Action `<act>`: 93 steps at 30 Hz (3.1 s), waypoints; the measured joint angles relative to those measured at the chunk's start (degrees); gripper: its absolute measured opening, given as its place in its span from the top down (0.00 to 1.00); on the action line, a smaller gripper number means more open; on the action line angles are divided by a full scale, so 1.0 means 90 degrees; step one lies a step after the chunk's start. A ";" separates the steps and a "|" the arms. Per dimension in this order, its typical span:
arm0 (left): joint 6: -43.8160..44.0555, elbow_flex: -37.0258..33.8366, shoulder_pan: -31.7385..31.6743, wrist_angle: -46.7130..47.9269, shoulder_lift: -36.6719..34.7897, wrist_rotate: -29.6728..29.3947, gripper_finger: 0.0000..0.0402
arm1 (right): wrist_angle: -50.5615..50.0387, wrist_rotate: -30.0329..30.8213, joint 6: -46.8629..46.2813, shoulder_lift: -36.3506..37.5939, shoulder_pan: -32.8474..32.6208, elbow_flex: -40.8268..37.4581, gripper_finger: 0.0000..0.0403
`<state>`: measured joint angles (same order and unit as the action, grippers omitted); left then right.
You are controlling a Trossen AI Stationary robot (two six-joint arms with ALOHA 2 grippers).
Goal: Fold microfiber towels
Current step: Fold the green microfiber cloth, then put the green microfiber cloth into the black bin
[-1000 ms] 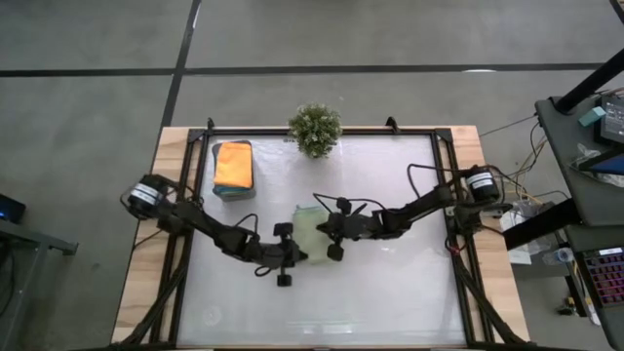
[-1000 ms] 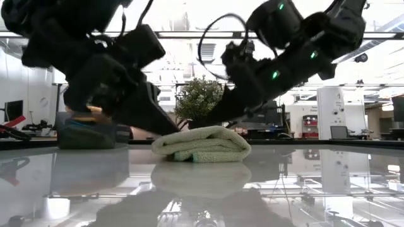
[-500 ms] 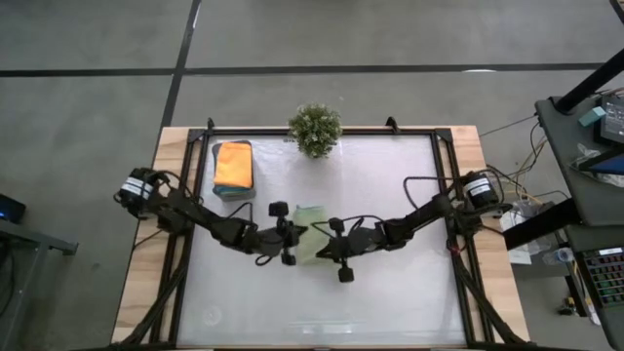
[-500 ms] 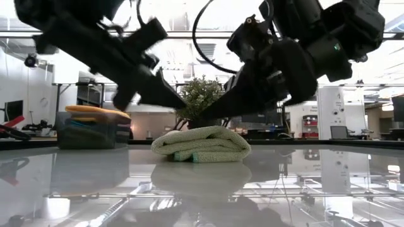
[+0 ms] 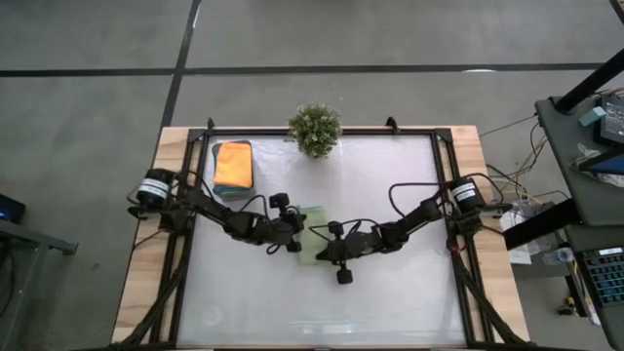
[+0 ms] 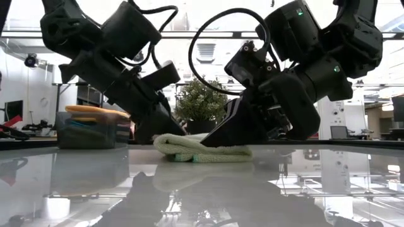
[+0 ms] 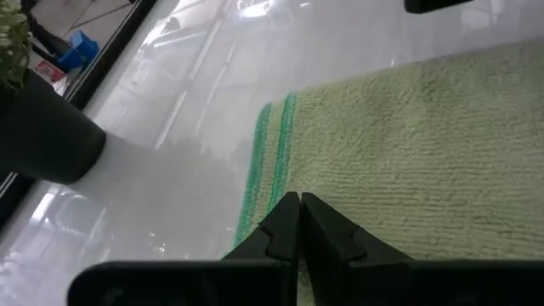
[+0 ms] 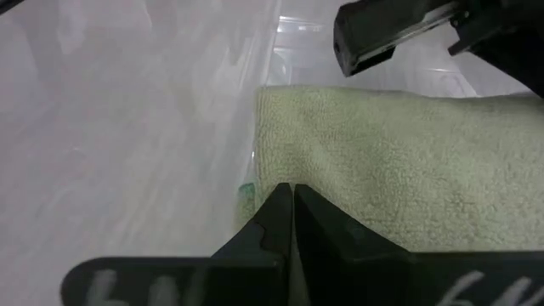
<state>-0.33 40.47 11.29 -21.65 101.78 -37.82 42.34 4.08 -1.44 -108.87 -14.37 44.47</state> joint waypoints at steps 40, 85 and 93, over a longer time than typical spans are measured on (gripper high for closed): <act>0.1723 -0.0062 0.0906 0.0140 -0.0621 0.1813 1.00 | -0.4320 -0.0110 -0.4968 0.2326 0.1071 0.0012 0.41; 0.1807 -0.0041 0.1004 0.1696 -0.1375 0.1727 1.00 | -0.1388 -0.1275 -0.4636 0.0919 0.1411 0.0325 0.96; 0.0719 -0.0062 0.1020 0.3183 -0.3570 0.0231 1.00 | -0.0870 -0.1277 -0.4681 0.0992 0.1447 0.0589 0.96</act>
<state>6.14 39.91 20.47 7.00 69.66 -35.74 34.50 -7.42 -43.57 -99.94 -1.34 49.77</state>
